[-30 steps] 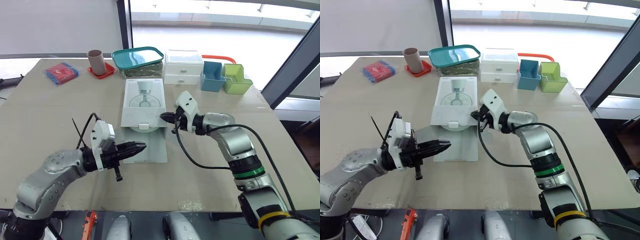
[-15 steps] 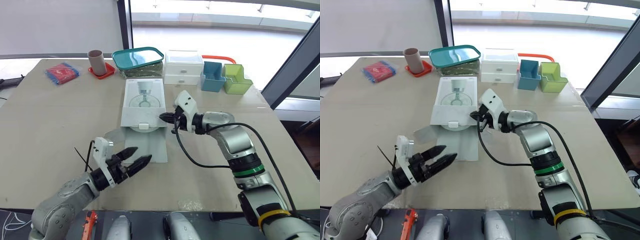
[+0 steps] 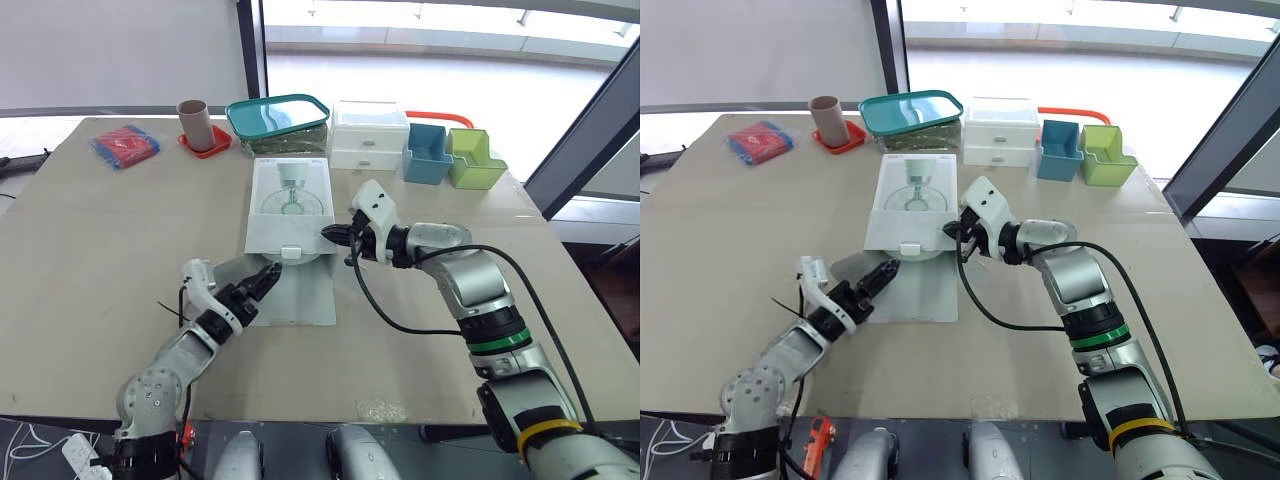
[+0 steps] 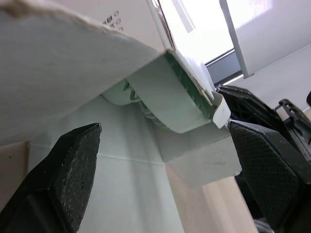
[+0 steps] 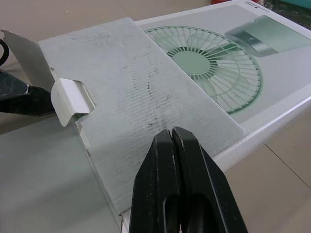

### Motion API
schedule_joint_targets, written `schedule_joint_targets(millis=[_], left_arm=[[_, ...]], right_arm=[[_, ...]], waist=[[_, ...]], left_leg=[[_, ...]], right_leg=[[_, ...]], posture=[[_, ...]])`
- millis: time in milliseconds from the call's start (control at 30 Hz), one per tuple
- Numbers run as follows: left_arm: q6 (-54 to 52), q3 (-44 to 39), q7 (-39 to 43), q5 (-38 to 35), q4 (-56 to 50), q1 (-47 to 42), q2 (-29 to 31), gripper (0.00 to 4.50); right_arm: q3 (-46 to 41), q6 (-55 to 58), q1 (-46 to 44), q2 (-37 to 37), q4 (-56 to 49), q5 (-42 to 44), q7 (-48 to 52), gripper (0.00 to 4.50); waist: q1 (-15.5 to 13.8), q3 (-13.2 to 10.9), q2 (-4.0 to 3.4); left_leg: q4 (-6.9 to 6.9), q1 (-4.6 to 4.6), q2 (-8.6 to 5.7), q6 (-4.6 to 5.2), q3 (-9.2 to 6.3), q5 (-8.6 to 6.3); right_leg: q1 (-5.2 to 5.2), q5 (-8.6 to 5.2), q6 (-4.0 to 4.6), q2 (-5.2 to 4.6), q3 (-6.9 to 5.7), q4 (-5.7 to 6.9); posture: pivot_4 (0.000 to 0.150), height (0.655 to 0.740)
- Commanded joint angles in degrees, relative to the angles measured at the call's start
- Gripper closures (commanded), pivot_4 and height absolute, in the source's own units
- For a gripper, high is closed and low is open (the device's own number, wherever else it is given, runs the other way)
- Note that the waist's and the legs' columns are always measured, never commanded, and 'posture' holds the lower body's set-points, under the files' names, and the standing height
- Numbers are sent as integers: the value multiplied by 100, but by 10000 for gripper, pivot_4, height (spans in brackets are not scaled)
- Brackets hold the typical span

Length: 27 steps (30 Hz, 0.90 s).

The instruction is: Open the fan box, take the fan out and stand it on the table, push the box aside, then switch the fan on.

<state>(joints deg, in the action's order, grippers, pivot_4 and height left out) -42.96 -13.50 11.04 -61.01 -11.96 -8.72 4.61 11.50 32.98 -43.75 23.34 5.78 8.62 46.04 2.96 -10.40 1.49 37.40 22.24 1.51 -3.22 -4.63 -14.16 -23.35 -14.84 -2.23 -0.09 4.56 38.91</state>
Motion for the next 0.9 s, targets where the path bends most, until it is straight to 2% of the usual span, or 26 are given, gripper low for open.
schedule_joint_targets(millis=[33,233,567,900], left_arm=[[-52,33,-32,-118,-59,-103,-44,627],[-272,158,-68,-306,-238,-76,-75,627],[-505,102,-249,-463,45,-154,-66,627],[-553,184,-284,-267,334,-448,-163,627]], right_arm=[[-58,58,24,54,-155,-25,-62,45000],[-47,110,65,77,-234,-18,-66,45000],[-32,114,81,75,-264,-21,-67,45000],[-27,119,95,75,-289,-23,-104,45000]], waist=[[0,0,0],[-2,0,0],[-2,0,0],[-10,0,0]], left_leg=[[0,0,0,0,0,0],[0,2,-2,-1,-1,1],[-1,4,-2,-1,-1,0],[-2,6,-4,-2,-3,1]], right_leg=[[0,0,0,0,0,0],[0,-1,-2,-1,0,0],[-1,-3,-5,-2,0,-4],[-1,-3,-5,-3,-1,-6]], posture=[[1500,7400],[1500,7400],[1500,7400],[1500,7400]])
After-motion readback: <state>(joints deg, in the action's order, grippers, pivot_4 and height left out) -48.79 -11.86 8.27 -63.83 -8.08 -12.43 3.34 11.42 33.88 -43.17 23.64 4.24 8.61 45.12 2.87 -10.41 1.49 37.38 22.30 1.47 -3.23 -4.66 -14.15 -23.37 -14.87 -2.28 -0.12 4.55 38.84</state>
